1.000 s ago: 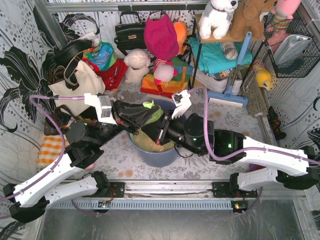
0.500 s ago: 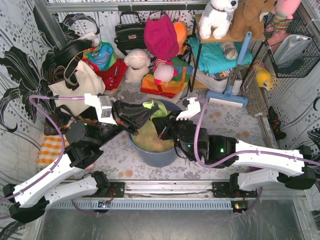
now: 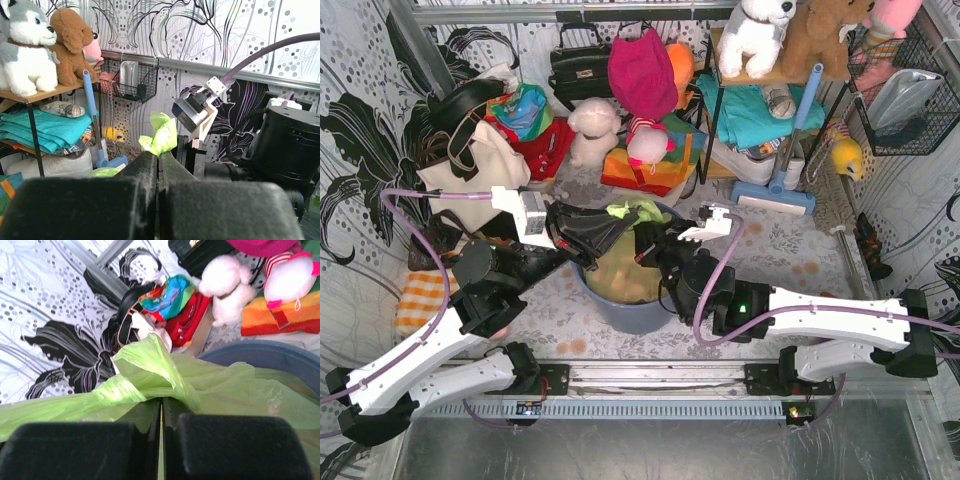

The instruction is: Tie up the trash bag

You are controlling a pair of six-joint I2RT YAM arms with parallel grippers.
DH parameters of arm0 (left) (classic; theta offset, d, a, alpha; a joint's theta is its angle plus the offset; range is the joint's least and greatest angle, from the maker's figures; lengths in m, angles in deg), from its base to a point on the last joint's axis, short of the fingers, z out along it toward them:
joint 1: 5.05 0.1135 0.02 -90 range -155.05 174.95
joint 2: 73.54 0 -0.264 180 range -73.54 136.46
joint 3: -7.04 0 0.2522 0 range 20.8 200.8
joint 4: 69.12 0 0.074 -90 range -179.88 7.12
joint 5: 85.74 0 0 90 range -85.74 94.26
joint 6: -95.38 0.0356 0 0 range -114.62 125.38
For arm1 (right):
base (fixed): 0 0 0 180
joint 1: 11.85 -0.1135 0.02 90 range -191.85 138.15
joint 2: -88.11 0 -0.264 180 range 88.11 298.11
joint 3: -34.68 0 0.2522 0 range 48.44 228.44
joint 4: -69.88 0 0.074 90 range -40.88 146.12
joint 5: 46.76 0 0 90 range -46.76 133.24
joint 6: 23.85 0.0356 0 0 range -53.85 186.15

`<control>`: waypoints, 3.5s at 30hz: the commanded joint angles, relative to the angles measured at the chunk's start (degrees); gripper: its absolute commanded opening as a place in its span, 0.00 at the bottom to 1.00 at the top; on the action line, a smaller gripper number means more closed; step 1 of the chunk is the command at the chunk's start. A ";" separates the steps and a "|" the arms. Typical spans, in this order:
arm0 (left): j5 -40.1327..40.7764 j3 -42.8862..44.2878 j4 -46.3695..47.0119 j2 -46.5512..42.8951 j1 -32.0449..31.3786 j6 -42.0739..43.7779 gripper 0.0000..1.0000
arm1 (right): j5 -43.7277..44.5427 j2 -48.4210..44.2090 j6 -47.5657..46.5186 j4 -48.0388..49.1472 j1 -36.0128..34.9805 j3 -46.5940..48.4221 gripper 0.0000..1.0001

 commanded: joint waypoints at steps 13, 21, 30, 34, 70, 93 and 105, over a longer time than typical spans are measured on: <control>-1.22 1.51 1.89 0.41 0.43 0.39 0.00 | 18.05 17.19 -53.78 82.48 -0.18 -2.33 0.00; -1.72 2.50 -0.64 0.03 0.45 0.57 0.14 | 15.28 21.06 -55.20 82.90 0.22 1.33 0.00; 10.15 6.45 -8.68 -1.89 0.40 2.27 0.67 | 14.70 19.54 -55.93 82.60 0.22 -0.37 0.00; 20.65 10.39 -15.56 0.21 0.34 3.96 0.66 | 13.25 18.09 -53.37 77.91 0.23 -1.05 0.00; 23.26 11.90 -29.34 3.85 12.14 -2.52 0.74 | -4.39 6.63 -6.94 15.77 8.39 0.19 0.00; -39.68 -0.03 -2.78 11.61 38.71 -25.81 0.68 | -3.42 6.55 -14.36 22.56 9.23 1.02 0.00; -44.74 -2.85 -2.63 11.30 38.69 -26.33 0.18 | -5.86 8.35 -16.61 27.15 10.88 1.34 0.00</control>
